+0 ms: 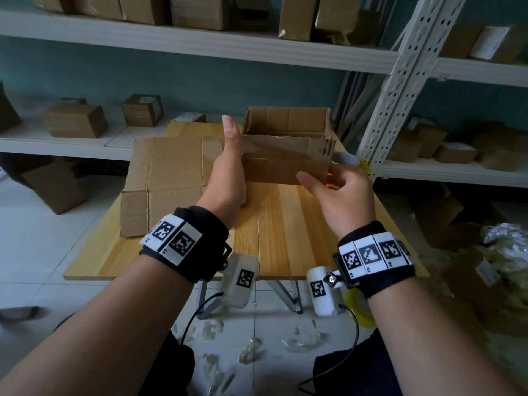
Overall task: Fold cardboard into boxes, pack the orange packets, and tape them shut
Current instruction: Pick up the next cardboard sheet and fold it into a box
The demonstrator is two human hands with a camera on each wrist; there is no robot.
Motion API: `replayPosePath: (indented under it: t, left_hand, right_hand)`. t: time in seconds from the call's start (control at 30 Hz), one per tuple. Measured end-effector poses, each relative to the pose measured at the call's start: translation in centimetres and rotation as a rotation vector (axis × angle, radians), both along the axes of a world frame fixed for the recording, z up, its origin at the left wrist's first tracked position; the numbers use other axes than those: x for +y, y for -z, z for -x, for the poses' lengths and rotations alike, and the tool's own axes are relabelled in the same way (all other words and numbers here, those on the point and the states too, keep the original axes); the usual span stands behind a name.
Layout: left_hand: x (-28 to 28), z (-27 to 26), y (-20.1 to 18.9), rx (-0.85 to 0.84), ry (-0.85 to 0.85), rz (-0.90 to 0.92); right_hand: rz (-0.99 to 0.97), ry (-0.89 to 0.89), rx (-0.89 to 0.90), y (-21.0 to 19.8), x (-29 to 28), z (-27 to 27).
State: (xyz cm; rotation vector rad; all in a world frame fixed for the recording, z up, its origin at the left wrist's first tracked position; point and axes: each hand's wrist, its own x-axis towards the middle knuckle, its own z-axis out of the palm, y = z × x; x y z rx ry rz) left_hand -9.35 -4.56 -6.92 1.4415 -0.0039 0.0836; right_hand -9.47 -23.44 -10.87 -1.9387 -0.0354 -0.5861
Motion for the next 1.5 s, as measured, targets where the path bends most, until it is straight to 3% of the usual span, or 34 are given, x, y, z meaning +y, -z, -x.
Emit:
replayPosePath:
  t: [0.2,0.37,0.6,0.7,0.97,1.17,1.37,1.5]
  left_hand:
    - [-0.8,0.3,0.0,0.026,-0.034,0.037]
    - [-0.8,0.0,0.3,0.041,-0.073,0.059]
    - [-1.0,-0.4,0.4,0.142,-0.044,0.116]
    - [-0.8,-0.8,0.4,0.205,-0.057,0.097]
    - [1.2,-1.8,0.7,0.238,0.123,0.213]
    - [0.6,-1.1,0.5,0.147,0.181,-0.020]
    - [0.4,-0.6,0.6,0.123,0.135,-0.089]
    - [1.2,-2.6,2.0,0.130,0.108,-0.044]
  right_hand:
    - [-0.066,0.032,-0.068,-0.5,0.7,0.5]
    - [0.089,0.092,-0.094,-0.2,0.5,0.3]
    - [0.121,0.153,-0.256,-0.7,1.2,0.4]
    - [0.191,0.156,-0.175,-0.6,1.3,0.4]
    - [0.000,0.041,0.053,0.0,0.7,-0.7]
    - [0.026,0.063,0.171,0.6,0.4,-1.3]
    - [-0.213,0.017,0.203,-1.3,0.9,0.1]
    - [-0.298,-0.022,0.121,-1.5,1.2,0.1]
